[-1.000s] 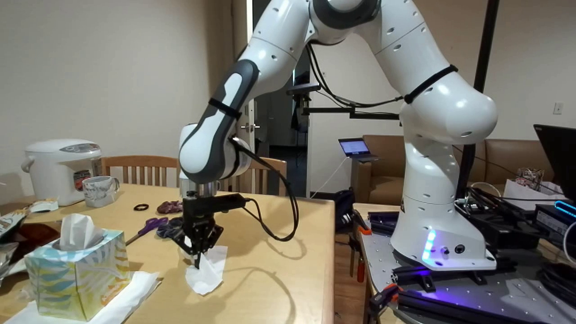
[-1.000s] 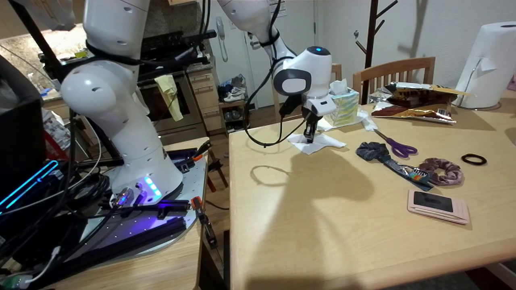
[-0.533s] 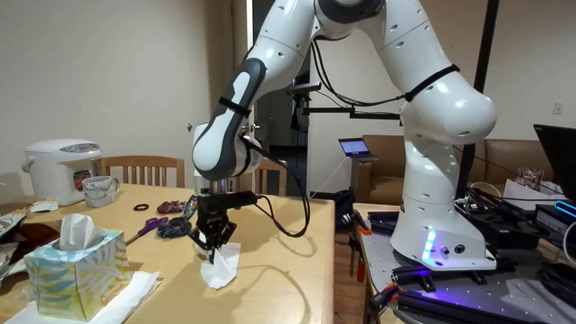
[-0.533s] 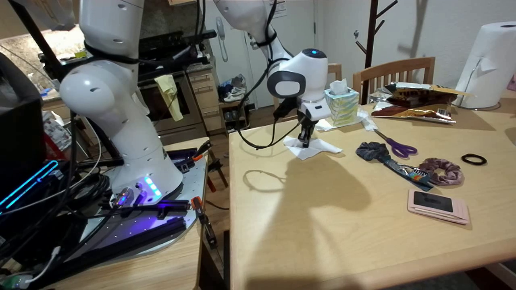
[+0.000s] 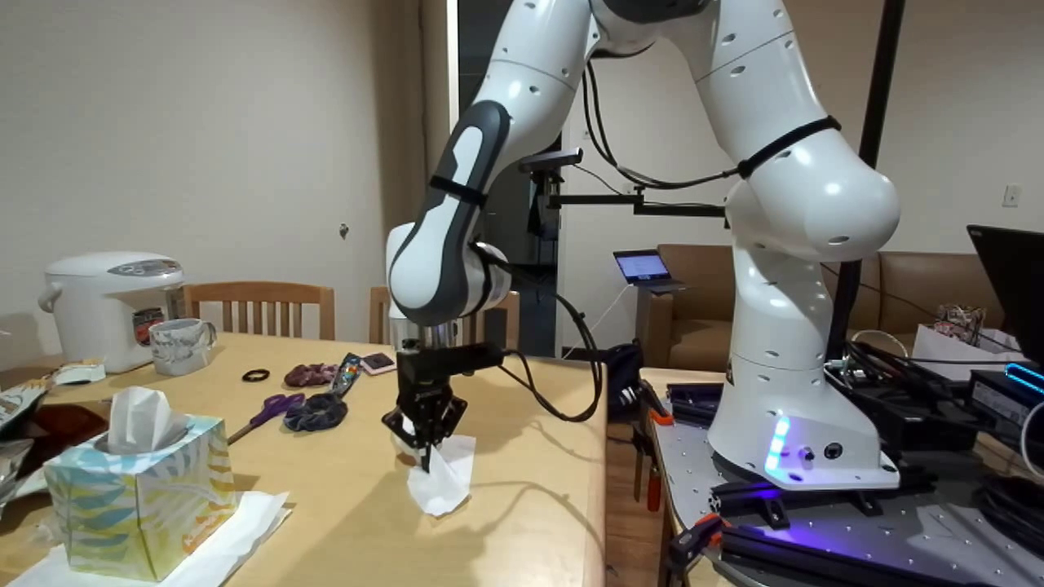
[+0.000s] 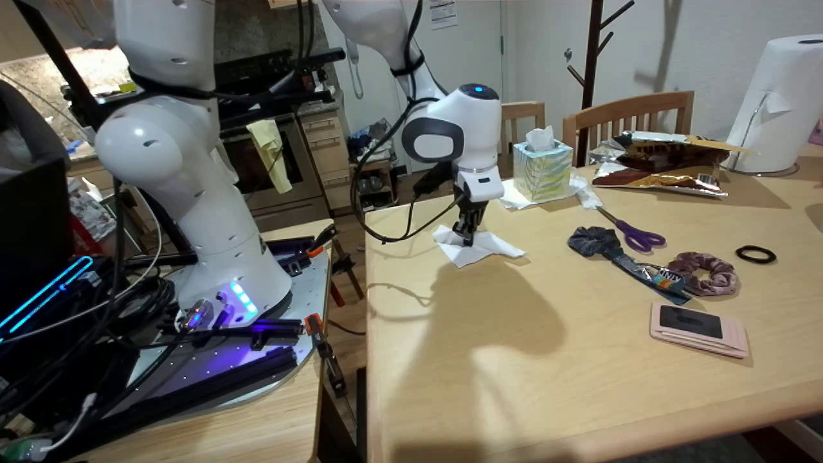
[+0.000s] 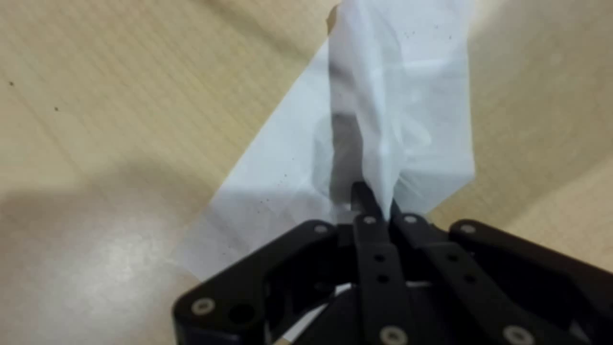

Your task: Take a tissue out of the box and use it to wipe the table

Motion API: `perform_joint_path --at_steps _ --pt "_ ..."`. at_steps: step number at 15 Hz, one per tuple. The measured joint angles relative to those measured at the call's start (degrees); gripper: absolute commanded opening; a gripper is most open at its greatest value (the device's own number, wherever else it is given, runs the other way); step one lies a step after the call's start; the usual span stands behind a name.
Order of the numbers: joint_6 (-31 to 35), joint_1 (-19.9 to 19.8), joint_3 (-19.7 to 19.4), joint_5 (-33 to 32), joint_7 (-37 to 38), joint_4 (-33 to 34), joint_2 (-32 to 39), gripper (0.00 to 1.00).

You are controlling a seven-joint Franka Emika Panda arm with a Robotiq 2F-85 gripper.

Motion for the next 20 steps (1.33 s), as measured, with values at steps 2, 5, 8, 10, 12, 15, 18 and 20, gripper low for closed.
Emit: perform_joint_path --at_steps 2,5,8,10,12,15,18,20 --pt "0.58 0.00 -0.05 0.31 0.82 -2.20 -1.13 0.00" --pt "1.13 0.00 -0.07 1.34 2.05 -5.59 -2.90 0.00" --pt "1.63 0.01 -0.10 2.16 3.43 -8.95 -4.66 0.00" --pt "2.19 0.03 -0.19 2.22 4.73 -11.24 -5.81 0.00" --pt "3.12 0.34 -0.58 2.21 6.28 -13.39 -6.86 0.00" --pt "3.88 1.40 -1.93 1.56 9.25 -15.82 -8.05 0.00" --pt "3.95 2.51 -3.28 0.49 11.77 -17.09 -8.70 0.00" --pt "4.04 3.30 -4.35 -1.87 13.61 -17.24 -9.00 0.00"
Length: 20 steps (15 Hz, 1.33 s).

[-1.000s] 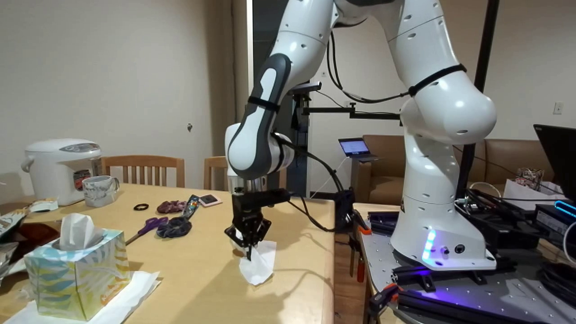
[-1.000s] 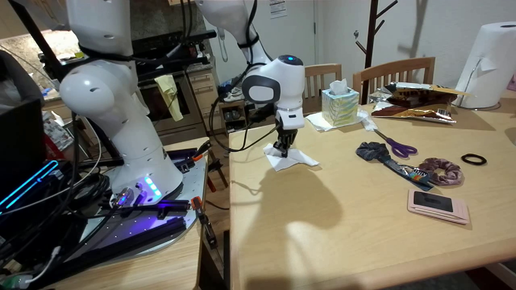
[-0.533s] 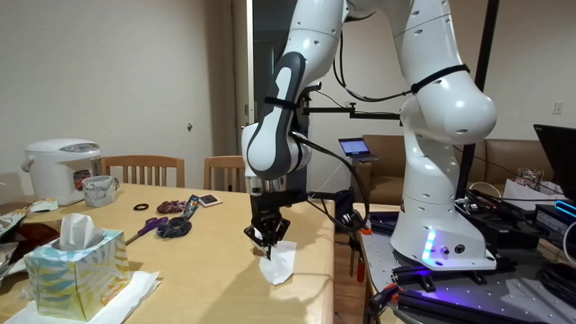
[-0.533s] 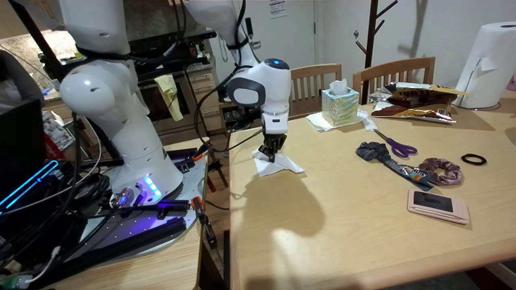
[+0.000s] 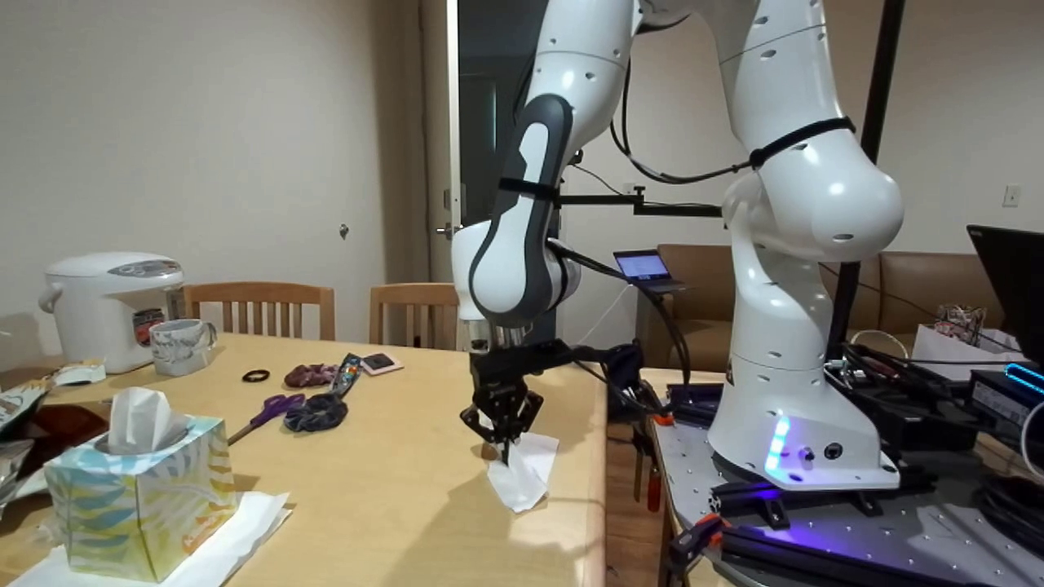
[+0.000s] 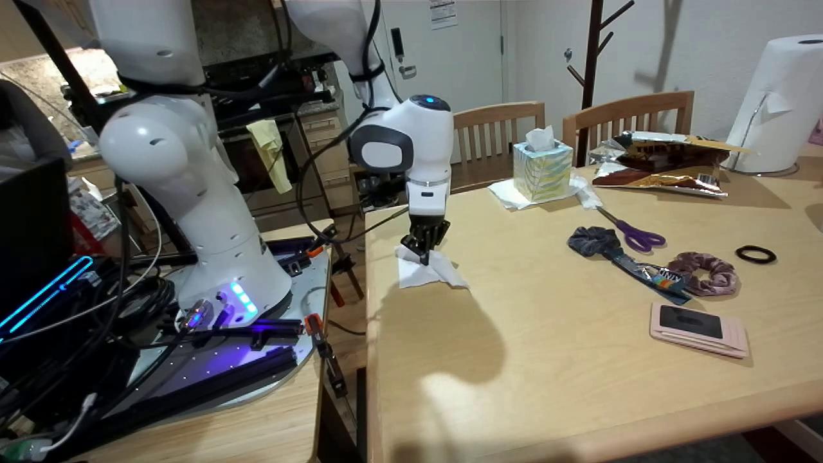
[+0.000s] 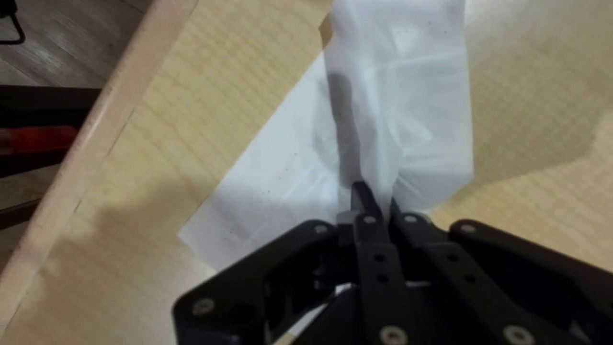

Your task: Take a tissue out of the box and use it to wipe the table

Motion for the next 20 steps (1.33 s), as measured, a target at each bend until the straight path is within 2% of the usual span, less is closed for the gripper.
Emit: perform_joint_path --at_steps 7,11,15,20 --pt "-1.99 4.37 -7.43 -18.12 9.75 3.25 -2.69 0.00" --pt "-5.95 4.32 -9.04 -25.63 12.12 8.01 -4.18 0.00" --pt "-6.40 3.40 -8.28 -27.21 12.07 12.16 -4.23 0.00" --pt "-6.22 1.68 -4.85 -26.94 11.12 17.26 -2.50 0.00"
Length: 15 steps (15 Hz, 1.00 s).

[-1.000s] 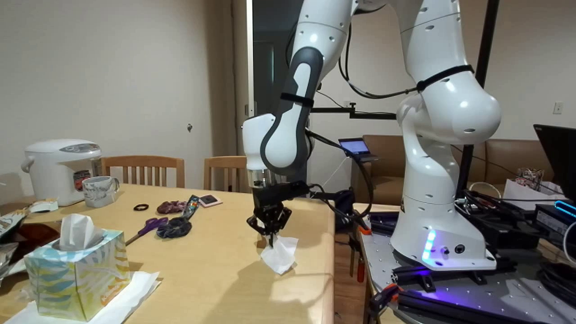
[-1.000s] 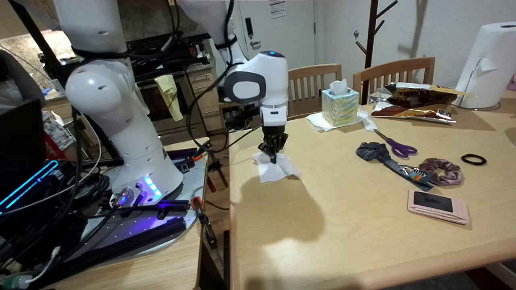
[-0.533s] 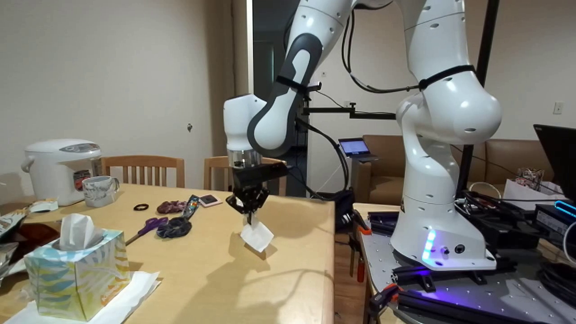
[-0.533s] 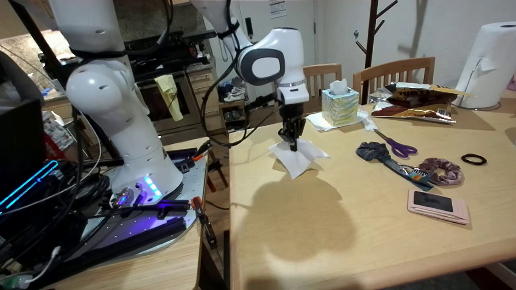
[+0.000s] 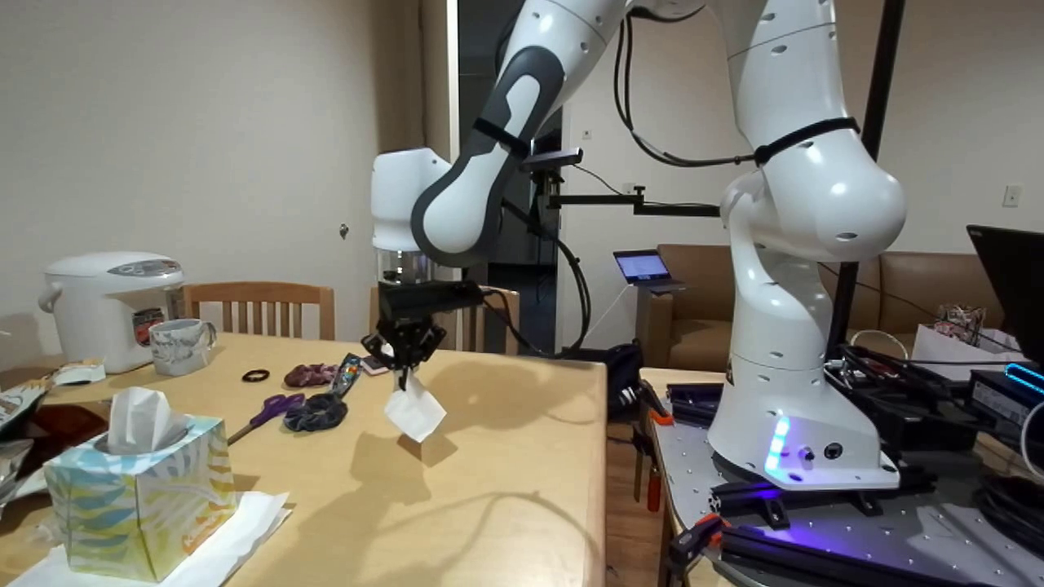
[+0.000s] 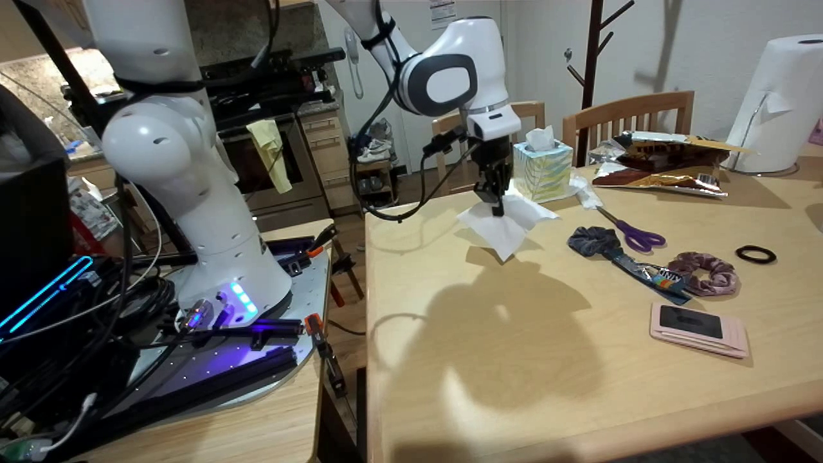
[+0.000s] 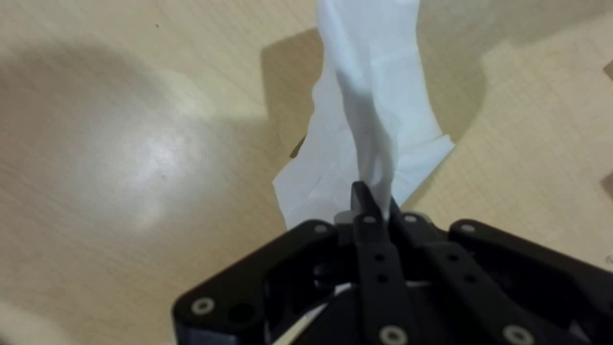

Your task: Take a tissue out of the box and use it to wipe the table

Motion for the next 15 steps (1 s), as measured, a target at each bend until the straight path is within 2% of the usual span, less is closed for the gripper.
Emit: perform_joint_path --at_steps 6,10,15 --pt "-0.07 -0.88 1.94 0.93 -1.40 5.43 5.42 0.00" --pt "-0.07 -1.91 1.96 2.60 -2.26 5.91 8.60 0.00" --pt "0.11 -3.79 2.50 7.96 -4.57 5.70 11.83 0.00"
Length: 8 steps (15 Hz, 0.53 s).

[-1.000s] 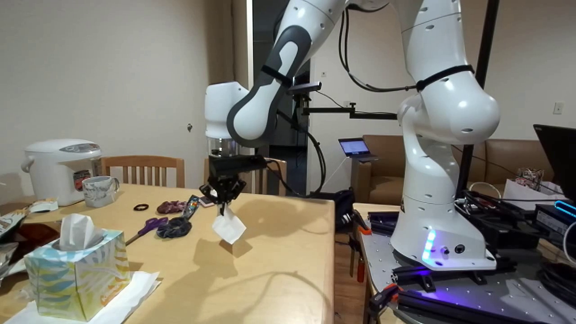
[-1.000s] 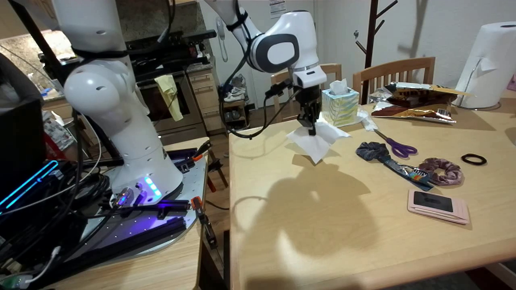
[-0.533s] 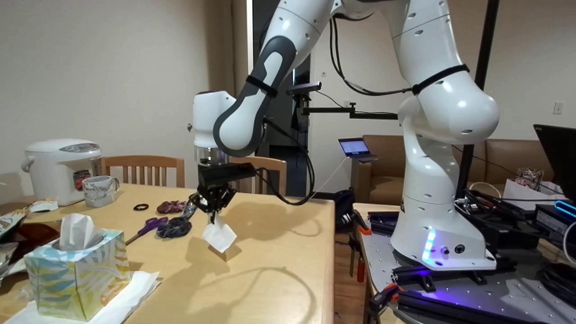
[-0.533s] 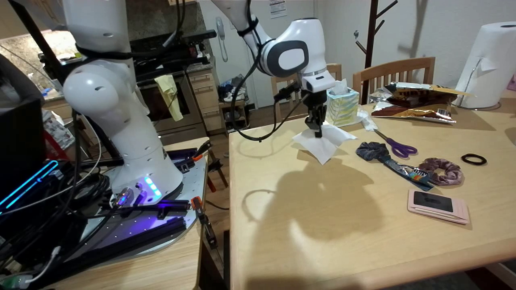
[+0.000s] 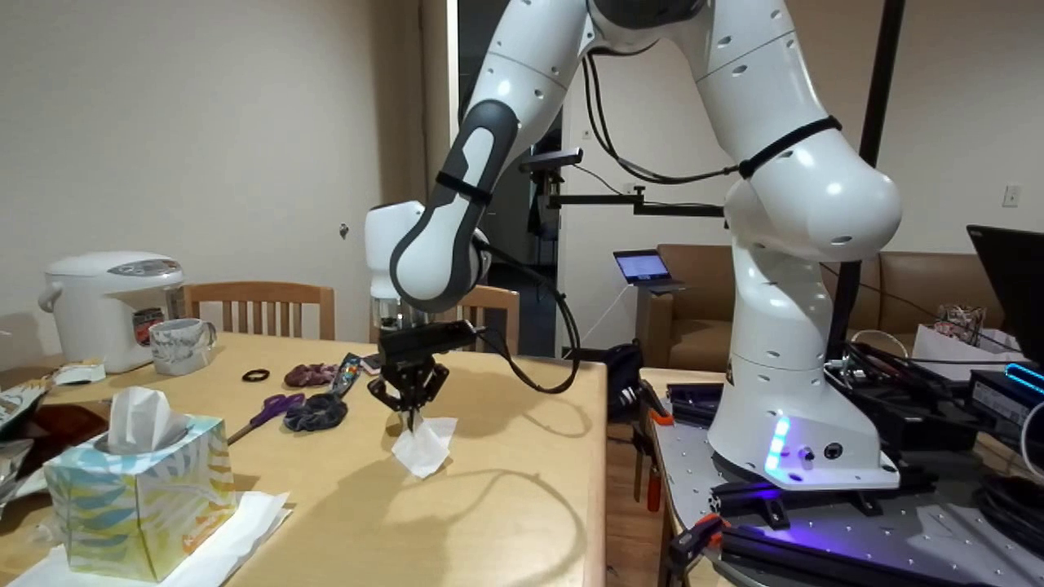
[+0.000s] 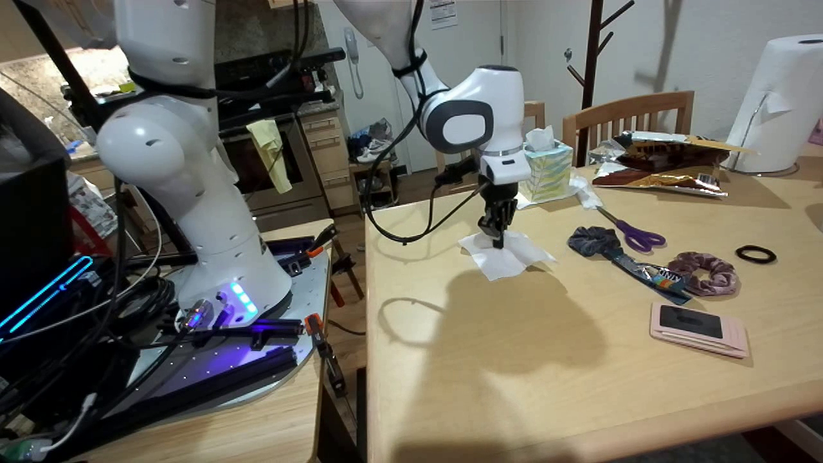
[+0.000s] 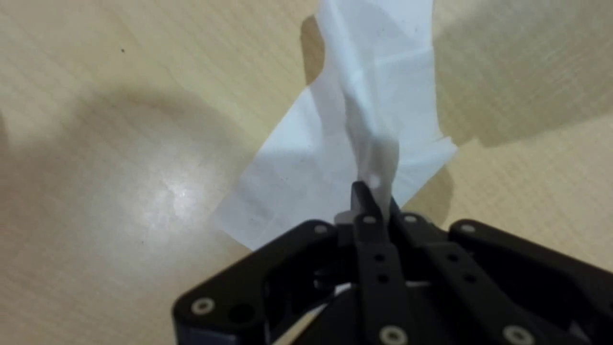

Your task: Take a tissue out of the box and use it to wipe the table

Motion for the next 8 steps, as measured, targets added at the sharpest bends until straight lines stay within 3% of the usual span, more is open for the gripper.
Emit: perform_joint_path --at_steps 8 --pt "4.16 -1.48 2.32 8.40 -1.88 -2.85 1.66 0.00"
